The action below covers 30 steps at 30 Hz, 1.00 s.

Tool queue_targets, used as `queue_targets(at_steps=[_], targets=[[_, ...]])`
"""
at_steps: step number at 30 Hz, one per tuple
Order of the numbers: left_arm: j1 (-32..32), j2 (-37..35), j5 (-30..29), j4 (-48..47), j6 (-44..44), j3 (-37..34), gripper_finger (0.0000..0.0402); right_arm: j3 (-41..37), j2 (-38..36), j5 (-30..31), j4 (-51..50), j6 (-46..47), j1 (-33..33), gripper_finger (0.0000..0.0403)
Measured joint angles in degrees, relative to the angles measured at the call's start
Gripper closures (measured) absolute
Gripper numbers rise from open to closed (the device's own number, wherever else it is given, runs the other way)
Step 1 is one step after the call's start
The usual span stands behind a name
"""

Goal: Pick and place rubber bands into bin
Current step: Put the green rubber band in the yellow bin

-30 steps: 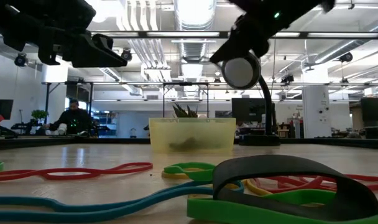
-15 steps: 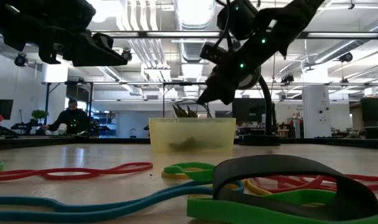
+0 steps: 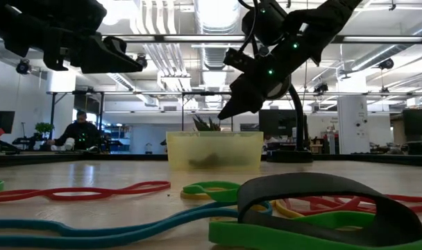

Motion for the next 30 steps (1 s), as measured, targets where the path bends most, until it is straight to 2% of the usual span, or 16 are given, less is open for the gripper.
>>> queue_targets(at_steps=[7, 12, 17, 24, 30], targets=[[0.0, 0.0, 0.7, -0.7, -0.6, 0.0, 0.0312, 0.1, -0.3, 0.0, -0.2, -1.6, 0.0, 0.0305], [0.0, 0.0, 8.2, -4.8, -3.3, 0.0, 0.0312, 0.4, -1.7, 0.0, -0.2, -5.3, 1.9, 0.0287], [-1.4, 0.3, 12.0, -7.2, -7.5, 0.0, 0.0312, 0.4, -5.0, 0.0, -3.9, -6.1, 5.0, 0.0286], [-8.0, 3.1, 12.2, -10.9, -9.4, 0.0, 0.0312, 0.4, -10.5, 0.0, -9.5, -3.8, 9.8, 0.0301], [-15.1, 8.4, 10.8, -10.7, -16.4, 0.6, 0.0313, 0.2, -13.7, 0.0, -10.9, -3.0, 13.3, 0.0314]])
